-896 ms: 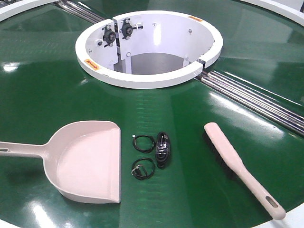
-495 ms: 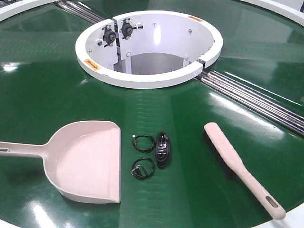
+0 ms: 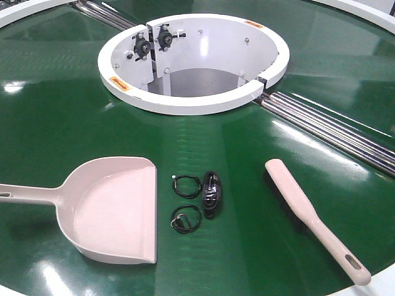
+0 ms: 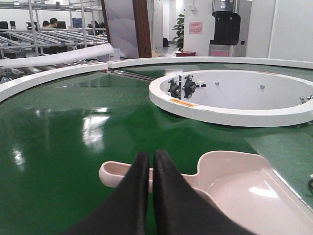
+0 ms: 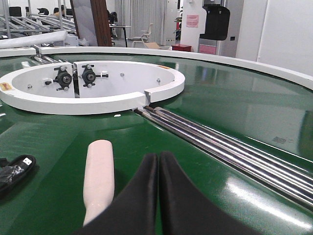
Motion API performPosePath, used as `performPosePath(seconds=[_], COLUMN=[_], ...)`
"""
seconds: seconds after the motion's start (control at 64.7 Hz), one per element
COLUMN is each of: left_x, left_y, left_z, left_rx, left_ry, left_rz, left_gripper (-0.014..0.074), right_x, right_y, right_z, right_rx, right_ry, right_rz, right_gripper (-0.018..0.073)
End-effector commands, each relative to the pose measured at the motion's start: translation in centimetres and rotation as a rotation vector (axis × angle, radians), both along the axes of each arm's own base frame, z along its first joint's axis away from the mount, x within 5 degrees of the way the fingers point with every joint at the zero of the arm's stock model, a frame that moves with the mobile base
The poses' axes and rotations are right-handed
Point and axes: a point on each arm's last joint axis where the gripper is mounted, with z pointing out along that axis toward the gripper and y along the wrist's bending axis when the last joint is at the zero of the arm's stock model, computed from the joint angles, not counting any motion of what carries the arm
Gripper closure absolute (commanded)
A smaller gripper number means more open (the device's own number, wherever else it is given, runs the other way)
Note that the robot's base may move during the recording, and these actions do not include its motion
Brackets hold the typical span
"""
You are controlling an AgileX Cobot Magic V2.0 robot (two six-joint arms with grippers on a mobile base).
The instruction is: Clean and inspect green conveyor with broom and dustpan
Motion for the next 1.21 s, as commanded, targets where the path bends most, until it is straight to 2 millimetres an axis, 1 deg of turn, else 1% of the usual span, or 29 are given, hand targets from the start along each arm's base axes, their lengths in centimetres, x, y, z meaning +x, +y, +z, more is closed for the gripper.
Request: performPosePath(seconds=[0.0,0.201,0.309,0.433,0.51,0.556,0.587,0.634,0.665,0.711,0.788,0.835,0.881,0.958,1.02,1.19], left_x=[-0.1,-0.1,-0.2,-0.7,-1.1,-1.4,-1.5,-1.6,-1.5,-1.1,-0.3,0.6,1.3,2.7,3.7,5.3], left_y=[0.0,0.0,0.0,0.0,0.0,0.0,0.0,0.0,0.0,0.0,0.0,0.0,0.0,0.1,0.1,0.1], left_z=[0.4,0.4,1.1,3.3,4.8,6.2,6.7,8.2,8.8,9.7,10.4,10.8,11.3,11.6,11.5,10.7], left_rx=[-0.012,-0.012,-0.011,-0.004,-0.003,-0.004,-0.006,-0.01,-0.013,-0.015,-0.018,-0.02,-0.021,-0.022,-0.023,-0.024], left_ry=[-0.078,-0.08,-0.153,-0.354,-0.399,-0.405,-0.398,-0.337,-0.292,-0.177,0.013,0.113,0.176,0.27,0.324,0.396], left_rz=[0.002,0.002,0.001,0.0,0.0,0.0,0.0,0.0,-0.001,0.001,0.002,0.003,0.004,0.005,0.005,0.006], left_gripper=[0.0602,0.0602,0.0602,0.0602,0.0602,0.0602,0.0602,0.0602,0.0602,0.0602,0.0602,0.0602,0.0602,0.0602,0.0602,0.0602], right_x=[-0.1,-0.1,-0.1,-0.1,-0.1,-0.1,-0.1,-0.1,-0.1,-0.1,-0.1,-0.1,-0.1,-0.1,-0.1,-0.1], right_y=[0.0,0.0,0.0,0.0,0.0,0.0,0.0,0.0,0.0,0.0,0.0,0.0,0.0,0.0,0.0,0.0], right_z=[0.6,0.6,0.6,0.6,0.6,0.6,0.6,0.6,0.6,0.6,0.6,0.6,0.6,0.6,0.6,0.6], right_rx=[-0.002,-0.002,-0.002,-0.002,-0.002,-0.002,-0.002,-0.002,-0.002,-0.002,-0.002,-0.002,-0.002,-0.002,-0.002,-0.002], right_ry=[-0.081,-0.081,-0.081,-0.081,-0.081,-0.081,-0.081,-0.081,-0.081,-0.081,-0.081,-0.081,-0.081,-0.081,-0.081,-0.081], right_rz=[-0.003,-0.003,-0.003,-0.003,-0.003,-0.003,-0.003,-0.003,-0.003,-0.003,-0.003,-0.003,-0.003,-0.003,-0.003,-0.003], right_gripper=[0.0568,0.0568,0.0568,0.0568,0.0568,0.0568,0.0568,0.0568,0.0568,0.0568,0.0568,0.0568,0.0568,0.0568,0.0568,0.0568])
